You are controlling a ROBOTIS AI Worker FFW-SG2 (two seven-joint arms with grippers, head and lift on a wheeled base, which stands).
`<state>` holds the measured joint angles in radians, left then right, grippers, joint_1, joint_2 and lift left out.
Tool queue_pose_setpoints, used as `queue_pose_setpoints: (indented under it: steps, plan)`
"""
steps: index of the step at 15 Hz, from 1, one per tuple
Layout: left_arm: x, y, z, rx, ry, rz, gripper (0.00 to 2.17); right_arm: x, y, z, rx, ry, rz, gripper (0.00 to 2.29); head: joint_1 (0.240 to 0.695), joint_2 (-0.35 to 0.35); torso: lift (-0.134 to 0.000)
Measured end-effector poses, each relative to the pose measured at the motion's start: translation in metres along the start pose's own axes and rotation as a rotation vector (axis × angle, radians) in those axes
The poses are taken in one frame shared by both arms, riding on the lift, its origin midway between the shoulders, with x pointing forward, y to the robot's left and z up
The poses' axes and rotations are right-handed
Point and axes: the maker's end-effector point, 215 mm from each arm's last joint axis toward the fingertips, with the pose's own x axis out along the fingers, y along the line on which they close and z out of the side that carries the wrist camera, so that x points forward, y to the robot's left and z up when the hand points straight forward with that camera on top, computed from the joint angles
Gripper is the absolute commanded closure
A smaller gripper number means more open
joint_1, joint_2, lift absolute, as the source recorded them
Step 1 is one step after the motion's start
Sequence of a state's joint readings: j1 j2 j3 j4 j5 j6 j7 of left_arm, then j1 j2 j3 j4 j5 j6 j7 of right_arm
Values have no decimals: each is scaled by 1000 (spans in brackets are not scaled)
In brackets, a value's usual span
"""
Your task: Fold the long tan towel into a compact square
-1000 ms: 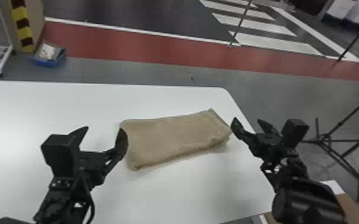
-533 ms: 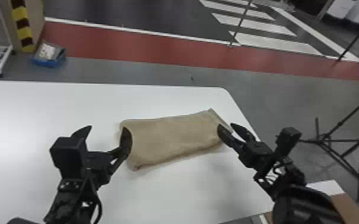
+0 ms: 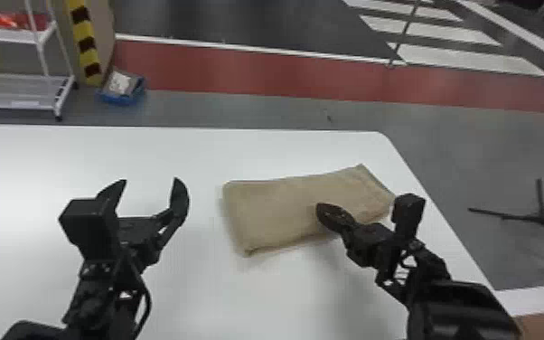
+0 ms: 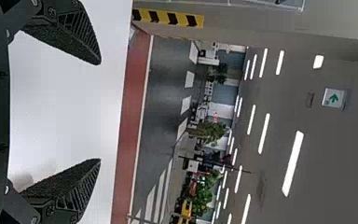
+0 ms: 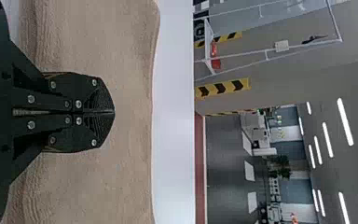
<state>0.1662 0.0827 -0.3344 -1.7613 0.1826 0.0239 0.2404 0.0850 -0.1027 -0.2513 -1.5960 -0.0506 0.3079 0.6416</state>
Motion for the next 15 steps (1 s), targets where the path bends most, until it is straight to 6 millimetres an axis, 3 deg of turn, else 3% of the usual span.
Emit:
queue_pose_setpoints:
  steps: [5, 8, 13, 15]
  plan:
    - [0, 39, 10, 39, -21, 58, 151, 16, 52, -40, 73, 94, 74, 2253, 695, -101, -123]
    - [-1, 42, 14, 38, -36, 61, 151, 29, 94, -53, 109, 129, 137, 2250, 695, -43, -123]
    - [-6, 48, 15, 33, -48, 70, 151, 51, 174, -46, 125, 121, 224, 2250, 695, 50, -123]
    - [-8, 51, 14, 32, -47, 75, 151, 49, 188, -30, 116, 89, 245, 2135, 695, 72, -123]
